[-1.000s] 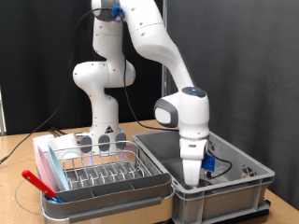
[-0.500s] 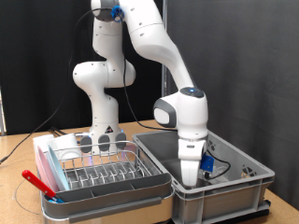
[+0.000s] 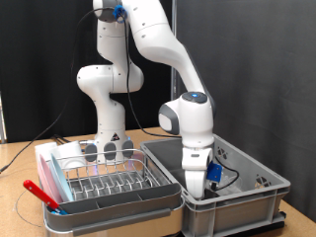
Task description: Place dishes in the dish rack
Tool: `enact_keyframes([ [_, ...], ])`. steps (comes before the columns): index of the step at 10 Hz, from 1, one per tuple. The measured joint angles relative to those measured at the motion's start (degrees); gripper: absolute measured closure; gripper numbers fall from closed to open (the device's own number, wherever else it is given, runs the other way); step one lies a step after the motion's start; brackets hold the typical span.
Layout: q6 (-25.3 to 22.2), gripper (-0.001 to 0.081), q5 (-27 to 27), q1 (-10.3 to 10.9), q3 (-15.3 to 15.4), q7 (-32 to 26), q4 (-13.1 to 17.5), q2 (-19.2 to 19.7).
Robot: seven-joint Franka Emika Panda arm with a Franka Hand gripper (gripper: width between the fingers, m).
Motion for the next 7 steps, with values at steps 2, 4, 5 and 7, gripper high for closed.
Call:
enact_keyframes([
  [2,-1.13,0.0780,6.72,-3.76,3.99,-6.88,-0.13,-1.34],
  [4,-6.24,0.0780,15.05,-7.65,8.17,-16.57,-0.04,-4.74],
  [5,-7.89,0.0782,18.13,-8.66,9.32,-19.94,-0.13,-6.99],
  [7,-9.86,0.0787,24.42,-9.28,10.25,-25.72,-0.37,-11.42],
])
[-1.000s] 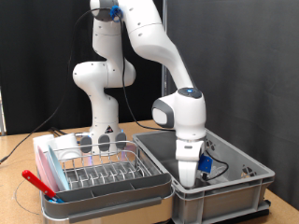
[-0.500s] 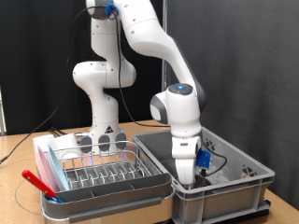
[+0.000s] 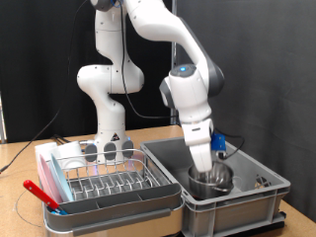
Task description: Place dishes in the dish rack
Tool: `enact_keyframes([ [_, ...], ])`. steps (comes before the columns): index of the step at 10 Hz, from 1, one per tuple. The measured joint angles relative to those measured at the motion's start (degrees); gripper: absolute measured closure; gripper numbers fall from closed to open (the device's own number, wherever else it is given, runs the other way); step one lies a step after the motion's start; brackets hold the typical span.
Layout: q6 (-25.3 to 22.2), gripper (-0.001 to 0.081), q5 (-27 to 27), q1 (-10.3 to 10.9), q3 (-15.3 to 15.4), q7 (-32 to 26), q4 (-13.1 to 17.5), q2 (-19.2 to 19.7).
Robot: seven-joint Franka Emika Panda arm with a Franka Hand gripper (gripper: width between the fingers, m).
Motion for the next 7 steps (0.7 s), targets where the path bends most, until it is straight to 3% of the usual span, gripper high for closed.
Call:
enact_keyframes([
  [2,-3.39,0.0787,3.81,-0.26,-0.11,-3.30,-0.05,-4.47],
  [6,-11.98,0.0787,4.58,-0.97,-1.40,-2.09,-0.21,-12.95],
  [7,-11.96,0.0787,4.59,-0.96,-1.37,-2.48,-0.22,-12.68],
])
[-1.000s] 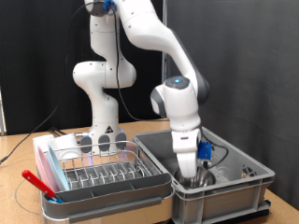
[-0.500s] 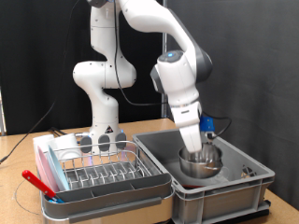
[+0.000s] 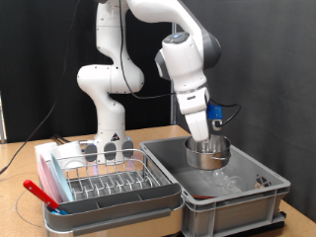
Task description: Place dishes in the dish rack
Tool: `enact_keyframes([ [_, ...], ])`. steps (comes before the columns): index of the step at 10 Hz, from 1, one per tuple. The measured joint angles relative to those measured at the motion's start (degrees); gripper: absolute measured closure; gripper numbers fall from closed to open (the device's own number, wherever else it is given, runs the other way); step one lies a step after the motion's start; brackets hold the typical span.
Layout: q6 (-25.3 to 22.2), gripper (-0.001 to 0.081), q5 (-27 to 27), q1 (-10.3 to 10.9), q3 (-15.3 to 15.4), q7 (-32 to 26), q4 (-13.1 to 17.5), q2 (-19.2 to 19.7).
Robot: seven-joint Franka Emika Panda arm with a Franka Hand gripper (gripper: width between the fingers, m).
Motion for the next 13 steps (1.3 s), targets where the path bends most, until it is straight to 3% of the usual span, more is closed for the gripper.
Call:
enact_keyframes([
  [1,-1.23,0.0787,0.51,0.01,-0.10,-1.62,0.05,0.25],
  [5,-25.85,0.0787,4.28,-0.72,-5.62,-14.30,2.25,-2.91],
  [7,-36.58,0.0787,0.92,-1.85,-8.37,-18.58,2.92,-5.27],
  [8,-40.22,0.0787,-1.75,-2.20,-8.99,-20.92,3.22,-5.96],
  [10,-41.75,0.0787,-0.69,-2.20,-9.03,-21.59,3.17,-5.50],
  [13,-55.94,0.0787,-6.15,-3.42,-11.29,-26.90,6.54,-2.07],
])
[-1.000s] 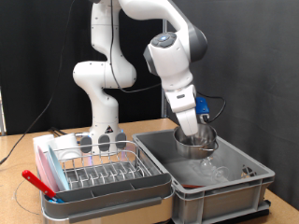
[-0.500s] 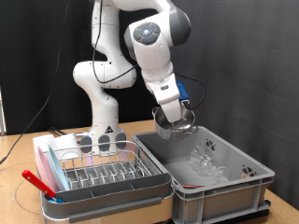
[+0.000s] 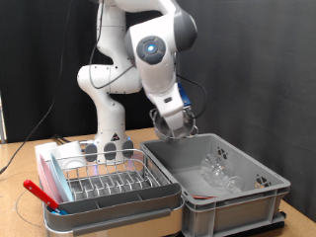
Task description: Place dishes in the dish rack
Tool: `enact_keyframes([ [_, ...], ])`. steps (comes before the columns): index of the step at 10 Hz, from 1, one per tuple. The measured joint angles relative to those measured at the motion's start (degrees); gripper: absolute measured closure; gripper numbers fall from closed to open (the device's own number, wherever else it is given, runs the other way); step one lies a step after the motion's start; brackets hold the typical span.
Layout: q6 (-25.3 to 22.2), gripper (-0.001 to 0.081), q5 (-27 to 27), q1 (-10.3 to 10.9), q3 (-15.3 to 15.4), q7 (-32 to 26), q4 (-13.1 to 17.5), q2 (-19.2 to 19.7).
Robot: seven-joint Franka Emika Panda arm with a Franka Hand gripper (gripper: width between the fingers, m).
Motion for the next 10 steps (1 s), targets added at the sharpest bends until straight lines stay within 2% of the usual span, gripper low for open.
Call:
enact_keyframes([
  [2,-6.97,0.0787,-5.43,-1.89,-2.19,-3.84,2.96,2.91],
  [3,-7.71,0.0787,-9.21,-2.66,-2.86,-5.25,3.76,3.87],
  [4,-7.70,0.0787,-11.80,-2.85,-2.91,-6.00,4.02,4.26],
  [6,-7.97,0.0787,-11.99,-2.80,-2.81,-7.32,3.77,4.26],
  [8,-7.39,0.0787,-19.74,-2.71,-2.29,-11.73,2.81,4.08],
  [10,-6.14,0.0787,-27.21,-2.93,-2.36,-12.36,1.50,4.06],
])
